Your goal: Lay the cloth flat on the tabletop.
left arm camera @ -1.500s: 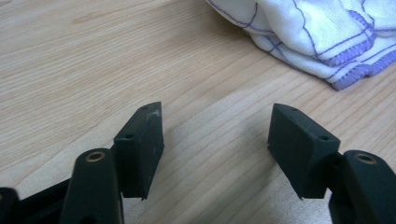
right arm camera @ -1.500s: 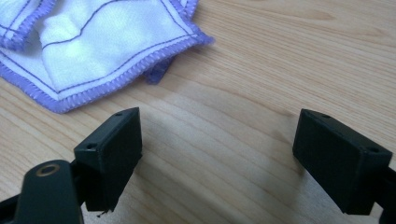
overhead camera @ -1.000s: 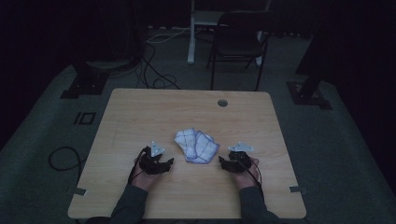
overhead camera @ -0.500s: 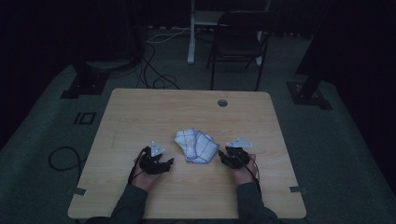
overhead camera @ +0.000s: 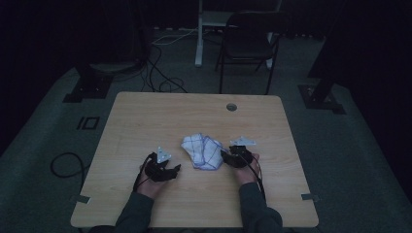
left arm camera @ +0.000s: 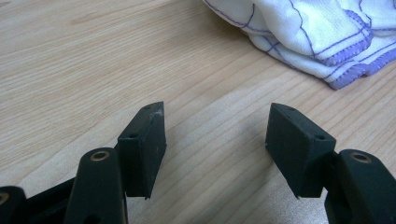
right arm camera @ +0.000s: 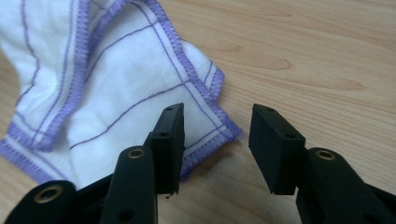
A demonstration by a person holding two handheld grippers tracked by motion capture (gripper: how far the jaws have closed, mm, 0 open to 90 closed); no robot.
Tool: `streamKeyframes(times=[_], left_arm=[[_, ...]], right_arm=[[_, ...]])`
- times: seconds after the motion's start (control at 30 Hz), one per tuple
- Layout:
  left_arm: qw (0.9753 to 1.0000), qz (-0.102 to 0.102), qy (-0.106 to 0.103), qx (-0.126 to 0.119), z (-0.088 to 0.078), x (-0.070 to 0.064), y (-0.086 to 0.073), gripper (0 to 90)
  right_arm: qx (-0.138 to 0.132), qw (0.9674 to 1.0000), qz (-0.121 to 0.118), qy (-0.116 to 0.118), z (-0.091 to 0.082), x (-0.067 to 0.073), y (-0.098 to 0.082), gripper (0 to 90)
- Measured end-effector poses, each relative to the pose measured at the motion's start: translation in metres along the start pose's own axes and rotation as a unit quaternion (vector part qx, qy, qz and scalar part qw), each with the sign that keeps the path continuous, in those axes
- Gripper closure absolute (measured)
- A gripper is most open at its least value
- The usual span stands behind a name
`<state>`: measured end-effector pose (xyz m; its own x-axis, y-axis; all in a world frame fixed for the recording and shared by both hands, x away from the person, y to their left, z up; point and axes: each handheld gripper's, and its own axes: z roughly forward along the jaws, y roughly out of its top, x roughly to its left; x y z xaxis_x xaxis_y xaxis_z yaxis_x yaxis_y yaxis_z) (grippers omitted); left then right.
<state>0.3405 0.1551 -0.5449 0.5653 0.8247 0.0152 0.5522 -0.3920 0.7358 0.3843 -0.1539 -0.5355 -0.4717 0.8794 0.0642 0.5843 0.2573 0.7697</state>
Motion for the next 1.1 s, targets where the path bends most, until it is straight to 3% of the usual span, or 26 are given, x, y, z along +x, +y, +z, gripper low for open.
streamKeyframes(times=[0.17,0.27,0.3,0.33,0.43,0.77,1.1], left_arm=[[1.0,0.0,0.0,0.0,0.0,0.0,0.0,38.7],[1.0,0.0,-0.001,0.0,0.0,0.0,0.0,39.2],[1.0,0.001,-0.002,-0.001,0.0,-0.001,0.0,40.8],[1.0,0.001,-0.002,-0.001,0.0,-0.001,0.0,41.4],[1.0,0.003,-0.004,-0.002,-0.001,-0.002,0.0,44.3],[0.9998,0.013,-0.014,-0.002,-0.001,-0.011,0.004,57.2],[0.9983,0.043,-0.035,-0.016,0.0,-0.029,0.024,58.1]], right_arm=[[0.011,0.9999,-0.002,0.001,0.012,-0.002,-0.004,53.9],[0.011,0.9998,-0.013,0.01,0.012,-0.001,-0.004,62.8],[0.013,0.9996,-0.018,0.017,0.012,0.0,-0.003,71.5],[0.013,0.9996,-0.018,0.017,0.012,0.0,-0.003,71.5],[0.014,0.9991,-0.032,0.022,0.011,0.007,-0.003,84.7],[0.01,0.9991,-0.037,0.015,0.008,0.009,-0.007,87.0],[0.006,0.9993,-0.032,0.021,0.009,0.008,-0.008,87.2]])
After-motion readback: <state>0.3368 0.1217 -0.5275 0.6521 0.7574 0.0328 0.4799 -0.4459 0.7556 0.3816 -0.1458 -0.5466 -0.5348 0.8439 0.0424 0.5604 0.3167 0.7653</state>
